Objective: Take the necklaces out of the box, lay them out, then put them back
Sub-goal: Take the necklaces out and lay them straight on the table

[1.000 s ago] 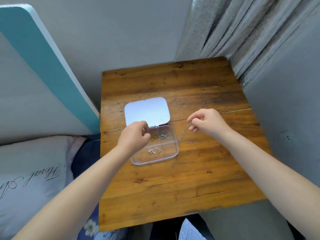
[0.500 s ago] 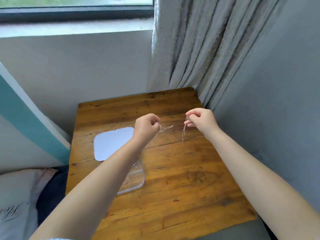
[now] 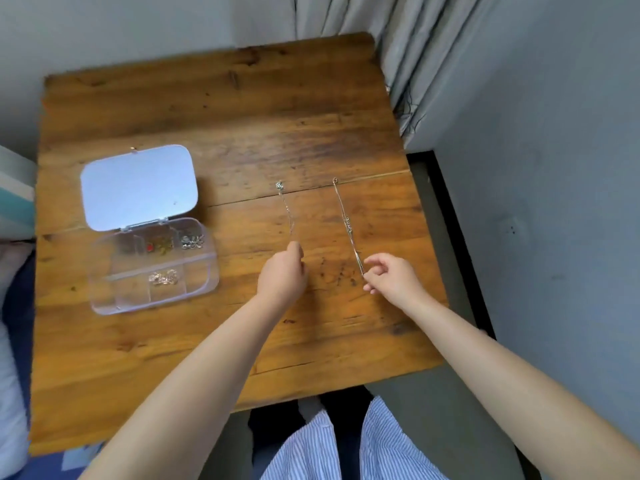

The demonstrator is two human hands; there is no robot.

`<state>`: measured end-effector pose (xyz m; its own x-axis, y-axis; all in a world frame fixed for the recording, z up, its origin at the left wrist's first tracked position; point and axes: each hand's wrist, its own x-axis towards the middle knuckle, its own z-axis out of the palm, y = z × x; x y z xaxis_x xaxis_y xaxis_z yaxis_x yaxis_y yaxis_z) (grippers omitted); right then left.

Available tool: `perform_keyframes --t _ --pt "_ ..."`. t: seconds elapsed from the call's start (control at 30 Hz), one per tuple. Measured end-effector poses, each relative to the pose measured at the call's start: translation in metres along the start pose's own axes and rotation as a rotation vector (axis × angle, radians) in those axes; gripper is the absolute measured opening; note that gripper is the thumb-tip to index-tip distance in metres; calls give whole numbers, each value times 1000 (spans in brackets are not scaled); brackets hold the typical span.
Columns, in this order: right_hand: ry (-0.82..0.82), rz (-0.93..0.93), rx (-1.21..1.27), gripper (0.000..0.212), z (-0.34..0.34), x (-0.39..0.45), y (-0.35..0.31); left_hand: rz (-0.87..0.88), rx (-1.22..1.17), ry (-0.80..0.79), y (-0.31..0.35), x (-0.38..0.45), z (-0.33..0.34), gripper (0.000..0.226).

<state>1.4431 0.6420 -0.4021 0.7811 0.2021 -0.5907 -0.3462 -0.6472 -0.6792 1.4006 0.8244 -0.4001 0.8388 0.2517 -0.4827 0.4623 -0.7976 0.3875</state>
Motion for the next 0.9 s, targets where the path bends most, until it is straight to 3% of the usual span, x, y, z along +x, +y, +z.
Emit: perform_keyframes --t 0.13,0.33,0.53,0.7,0.8,0.9 --pt "21 46 -21 10 11 -21 27 14 -15 39 0 -25 24 17" --pt "125 -87 -226 14 24 -48 46 209 46 -7 0 -56 59 18" --pt "173 2 -131 11 32 -60 66 316 -12 -15 -6 -78 85 13" --pt "148 -19 -268 10 32 -66 74 382 -11 0 -12 -86 92 2" --pt "118 -53 -367 13 30 -70 73 443 24 19 -19 -90 97 31" --pt "105 -70 -451 19 27 -75 70 467 12 29 -22 -99 102 38"
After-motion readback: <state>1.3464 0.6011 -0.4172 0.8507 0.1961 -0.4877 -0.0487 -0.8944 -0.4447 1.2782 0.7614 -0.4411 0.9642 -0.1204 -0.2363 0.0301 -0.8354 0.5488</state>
